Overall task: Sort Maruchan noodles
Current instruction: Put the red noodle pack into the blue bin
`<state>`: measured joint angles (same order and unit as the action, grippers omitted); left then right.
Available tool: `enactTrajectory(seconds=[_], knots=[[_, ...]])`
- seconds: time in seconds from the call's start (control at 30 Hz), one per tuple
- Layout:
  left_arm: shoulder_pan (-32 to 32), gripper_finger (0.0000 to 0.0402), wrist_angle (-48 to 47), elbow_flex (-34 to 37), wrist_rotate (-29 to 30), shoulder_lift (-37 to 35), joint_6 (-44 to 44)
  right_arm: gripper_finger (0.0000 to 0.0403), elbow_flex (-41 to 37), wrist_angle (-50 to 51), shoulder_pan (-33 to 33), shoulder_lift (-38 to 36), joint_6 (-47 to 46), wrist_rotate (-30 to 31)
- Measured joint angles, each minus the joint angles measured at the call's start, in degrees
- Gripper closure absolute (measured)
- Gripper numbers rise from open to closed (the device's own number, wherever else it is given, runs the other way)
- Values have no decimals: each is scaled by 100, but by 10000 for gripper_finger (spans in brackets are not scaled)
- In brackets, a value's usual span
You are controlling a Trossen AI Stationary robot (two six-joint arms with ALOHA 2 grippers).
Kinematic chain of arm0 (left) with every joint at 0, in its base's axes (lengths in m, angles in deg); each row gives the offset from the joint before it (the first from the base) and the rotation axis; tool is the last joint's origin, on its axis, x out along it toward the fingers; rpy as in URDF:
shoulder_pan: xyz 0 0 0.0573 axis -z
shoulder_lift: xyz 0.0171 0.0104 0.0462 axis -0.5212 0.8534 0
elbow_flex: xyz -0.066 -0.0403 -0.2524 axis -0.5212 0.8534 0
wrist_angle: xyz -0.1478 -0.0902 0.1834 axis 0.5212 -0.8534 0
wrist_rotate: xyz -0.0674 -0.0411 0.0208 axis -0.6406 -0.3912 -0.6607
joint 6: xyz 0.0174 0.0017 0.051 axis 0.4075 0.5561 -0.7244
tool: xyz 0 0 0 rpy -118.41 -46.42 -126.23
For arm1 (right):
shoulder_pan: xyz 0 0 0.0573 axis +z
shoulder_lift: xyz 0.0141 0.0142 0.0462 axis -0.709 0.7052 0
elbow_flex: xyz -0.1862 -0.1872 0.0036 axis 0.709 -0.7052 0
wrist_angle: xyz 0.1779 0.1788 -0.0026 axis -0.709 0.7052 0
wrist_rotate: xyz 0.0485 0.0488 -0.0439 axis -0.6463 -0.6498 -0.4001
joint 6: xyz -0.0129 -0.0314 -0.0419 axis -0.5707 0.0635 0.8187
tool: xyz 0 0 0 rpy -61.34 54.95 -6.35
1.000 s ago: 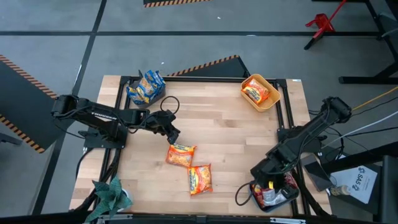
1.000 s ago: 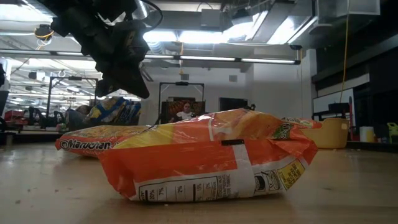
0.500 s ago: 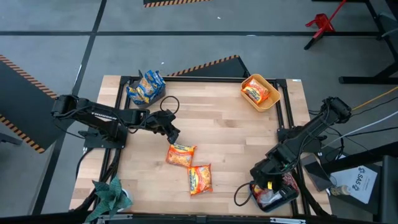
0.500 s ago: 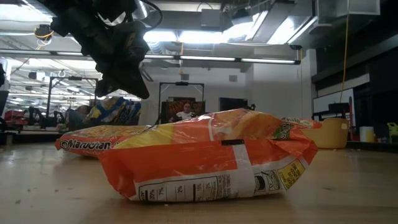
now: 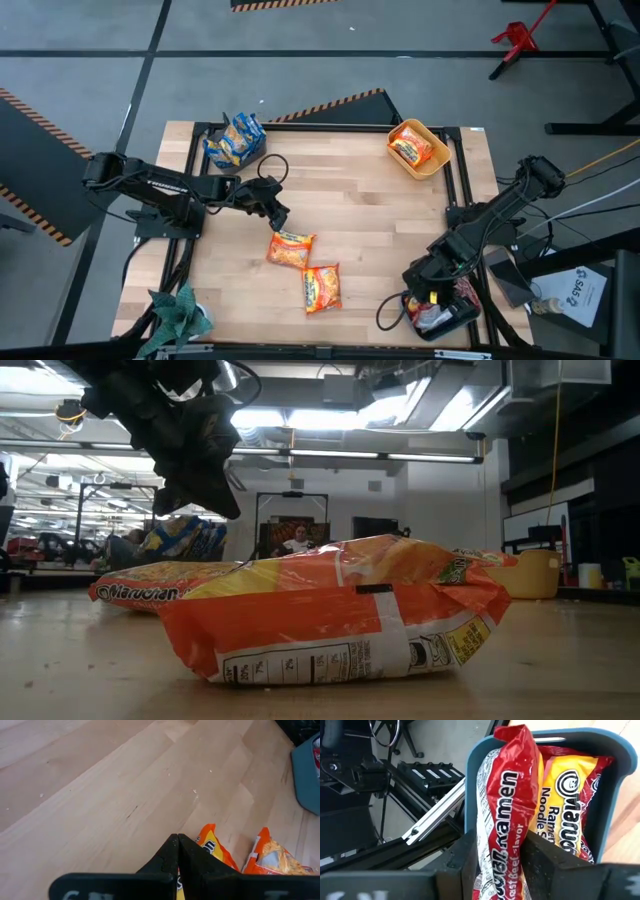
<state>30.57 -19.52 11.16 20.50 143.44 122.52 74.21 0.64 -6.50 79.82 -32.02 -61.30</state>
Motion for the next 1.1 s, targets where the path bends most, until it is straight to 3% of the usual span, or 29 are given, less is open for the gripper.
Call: enactTrajectory(seconds=[0.2,0.47,0.63,0.83,1.1], knots=[[0,401,0,0,0,0,-103,297,0,-31,0,7,21,52],[2,401,0,0,1,0,-106,394,0,-11,0,26,-180,-425],[0,401,-2,0,140,0,-106,380,0,-10,0,26,-265,-549],[1,401,-2,0,151,0,-106,399,0,-12,0,26,-67,-748],[2,401,-1,0,233,0,-102,393,0,-14,311,26,197,-687]])
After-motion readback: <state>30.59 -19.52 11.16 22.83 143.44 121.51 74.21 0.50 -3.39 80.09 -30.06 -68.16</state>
